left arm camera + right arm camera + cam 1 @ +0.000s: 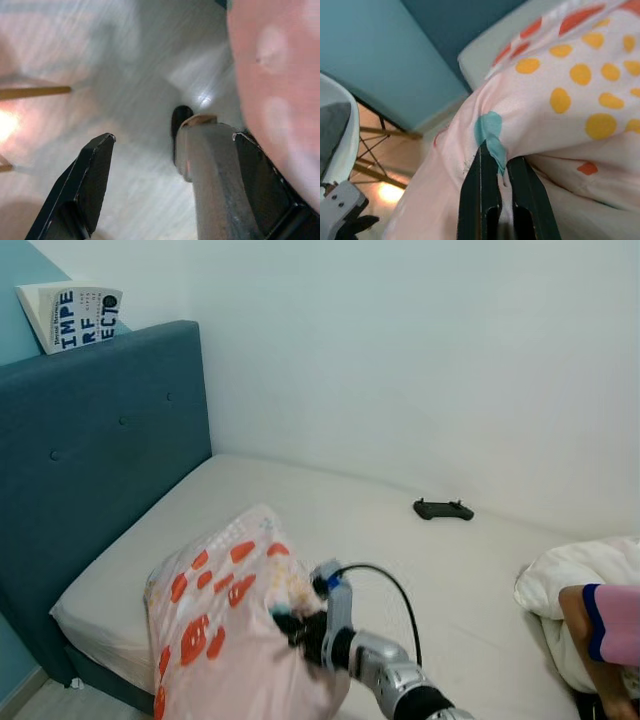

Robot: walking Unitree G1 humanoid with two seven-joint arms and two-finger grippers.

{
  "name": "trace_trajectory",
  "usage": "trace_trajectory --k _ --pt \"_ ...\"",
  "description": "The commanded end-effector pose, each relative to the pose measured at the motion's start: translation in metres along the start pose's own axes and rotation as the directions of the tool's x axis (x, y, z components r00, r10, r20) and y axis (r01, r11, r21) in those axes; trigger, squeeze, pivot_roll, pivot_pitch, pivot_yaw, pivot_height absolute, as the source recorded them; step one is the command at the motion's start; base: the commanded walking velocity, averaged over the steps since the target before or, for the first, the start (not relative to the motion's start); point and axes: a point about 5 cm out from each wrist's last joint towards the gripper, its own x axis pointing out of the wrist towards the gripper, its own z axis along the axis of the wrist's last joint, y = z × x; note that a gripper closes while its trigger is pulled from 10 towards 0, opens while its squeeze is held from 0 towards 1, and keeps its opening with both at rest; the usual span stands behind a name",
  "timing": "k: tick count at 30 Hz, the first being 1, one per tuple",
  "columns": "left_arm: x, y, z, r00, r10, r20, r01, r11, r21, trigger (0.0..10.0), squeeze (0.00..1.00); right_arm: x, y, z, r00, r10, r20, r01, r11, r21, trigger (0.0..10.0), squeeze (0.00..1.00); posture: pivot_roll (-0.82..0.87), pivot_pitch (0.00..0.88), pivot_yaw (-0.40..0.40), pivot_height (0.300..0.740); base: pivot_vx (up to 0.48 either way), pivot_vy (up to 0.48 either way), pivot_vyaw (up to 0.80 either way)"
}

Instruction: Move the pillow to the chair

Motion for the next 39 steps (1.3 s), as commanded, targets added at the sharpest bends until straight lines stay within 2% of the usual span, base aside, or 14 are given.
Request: trace_trajectory --k 1,10,13,19,20,24,31,34,37,39 --pt "-0.002 -0.001 -0.009 1.000 -0.003 -0.030 0.003 1.000 0.007 10.0 0.00 0.007 0.008 0.014 0.997 0.046 0.062 -0.045 0.999 -0.021 10.0 0.00 0.12 0.027 -0.117 0.740 0.000 0.000 0.78" --pt "-0.003 0.000 -0.015 0.999 -0.003 -0.046 0.003 1.000 0.007 10.0 0.00 0.014 0.020 0.024 0.985 0.132 0.109 -0.131 0.991 -0.024 10.0 0.00 0.13 0.030 -0.126 0.740 0.000 0.000 0.77" --pt "-0.003 0.000 -0.018 0.999 -0.004 -0.053 0.004 1.000 0.001 10.0 0.00 0.017 0.025 0.036 0.972 0.179 0.151 -0.175 0.984 -0.039 10.0 0.00 0.13 0.031 -0.126 0.740 0.000 0.000 0.76" --pt "-0.004 -0.002 -0.019 0.998 -0.008 -0.056 0.007 1.000 -0.003 10.0 0.00 0.020 0.037 0.044 0.945 0.282 0.168 -0.273 0.959 -0.075 10.0 0.00 0.14 0.032 -0.127 0.740 0.000 0.000 0.76" --pt "-0.004 -0.002 -0.019 0.998 -0.008 -0.056 0.008 1.000 -0.004 10.0 0.00 0.021 0.042 0.044 0.929 0.330 0.169 -0.320 0.944 -0.086 10.0 0.00 0.14 0.033 -0.127 0.740 0.000 0.000 0.76" --pt "-0.004 -0.002 -0.019 0.998 -0.007 -0.056 0.007 1.000 -0.004 10.0 0.00 0.022 0.047 0.044 0.917 0.363 0.168 -0.352 0.932 -0.089 10.0 0.00 0.14 0.032 -0.128 0.740 0.000 0.000 0.76" --pt "-0.004 -0.001 -0.020 0.998 -0.009 -0.059 0.009 1.000 -0.007 10.0 0.00 0.024 0.071 0.054 0.828 0.520 0.212 -0.505 0.854 -0.125 10.0 0.00 0.14 0.035 -0.128 0.740 0.000 0.000 0.76" --pt "-0.004 -0.001 -0.020 0.998 -0.010 -0.060 0.010 1.000 -0.008 10.0 0.00 0.023 0.073 0.059 0.807 0.543 0.231 -0.528 0.839 -0.131 10.0 0.00 0.14 0.036 -0.128 0.740 0.000 0.000 0.76" --pt "-0.004 -0.001 -0.021 0.998 -0.014 -0.063 0.013 1.000 -0.009 10.0 0.00 0.018 0.081 0.077 0.740 0.607 0.289 -0.592 0.792 -0.149 10.0 0.00 0.14 0.038 -0.124 0.740 0.000 0.000 0.76" --pt "-0.004 -0.001 -0.022 0.998 -0.014 -0.064 0.013 1.000 -0.009 10.0 0.00 0.017 0.082 0.081 0.726 0.622 0.294 -0.607 0.780 -0.151 10.0 0.00 0.14 0.040 -0.124 0.740 0.000 0.000 0.76"
